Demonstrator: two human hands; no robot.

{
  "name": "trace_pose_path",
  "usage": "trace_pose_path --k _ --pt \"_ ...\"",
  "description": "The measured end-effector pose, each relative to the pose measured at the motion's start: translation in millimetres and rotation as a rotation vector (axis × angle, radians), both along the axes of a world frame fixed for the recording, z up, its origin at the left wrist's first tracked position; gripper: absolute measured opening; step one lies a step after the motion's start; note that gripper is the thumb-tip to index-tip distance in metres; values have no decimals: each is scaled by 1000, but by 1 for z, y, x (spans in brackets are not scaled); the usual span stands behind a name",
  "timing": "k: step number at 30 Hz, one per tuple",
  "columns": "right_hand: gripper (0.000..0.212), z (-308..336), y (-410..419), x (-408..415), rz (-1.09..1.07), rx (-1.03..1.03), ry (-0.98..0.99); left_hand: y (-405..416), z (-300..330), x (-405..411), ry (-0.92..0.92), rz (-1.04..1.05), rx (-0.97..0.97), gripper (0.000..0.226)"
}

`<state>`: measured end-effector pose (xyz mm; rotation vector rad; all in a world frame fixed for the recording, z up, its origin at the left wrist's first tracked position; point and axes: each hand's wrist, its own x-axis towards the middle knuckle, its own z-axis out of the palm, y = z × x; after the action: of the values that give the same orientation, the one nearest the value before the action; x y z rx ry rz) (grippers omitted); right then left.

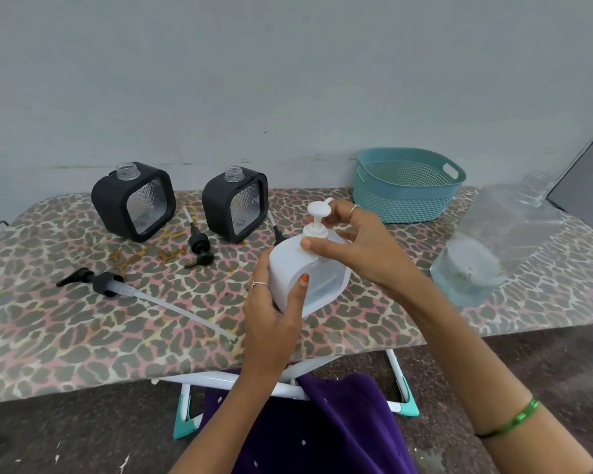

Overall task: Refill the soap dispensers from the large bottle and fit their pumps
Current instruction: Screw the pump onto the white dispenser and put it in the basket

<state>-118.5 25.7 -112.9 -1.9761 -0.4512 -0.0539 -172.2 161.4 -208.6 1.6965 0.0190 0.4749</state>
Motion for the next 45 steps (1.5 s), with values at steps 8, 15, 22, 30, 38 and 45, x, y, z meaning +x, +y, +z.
trace_pose_path --k 8,15,22,30,38,45 --pt "30 2 -17 1 127 160 158 0 0 0 -7 2 -6 69" --pt "35 -6 -4 3 -30 128 87 0 0 0 9 4 -6 73" --pt "39 -8 -16 8 132 181 190 0 1 0 5 -5 -11 71" --pt "32 -5 -12 7 18 179 154 -1 0 0 -16 13 32 61" --pt "39 3 -11 8 163 113 180 1 -1 0 13 10 9 73" --pt "32 13 -12 9 197 97 234 2 -3 1 41 19 -29 73"
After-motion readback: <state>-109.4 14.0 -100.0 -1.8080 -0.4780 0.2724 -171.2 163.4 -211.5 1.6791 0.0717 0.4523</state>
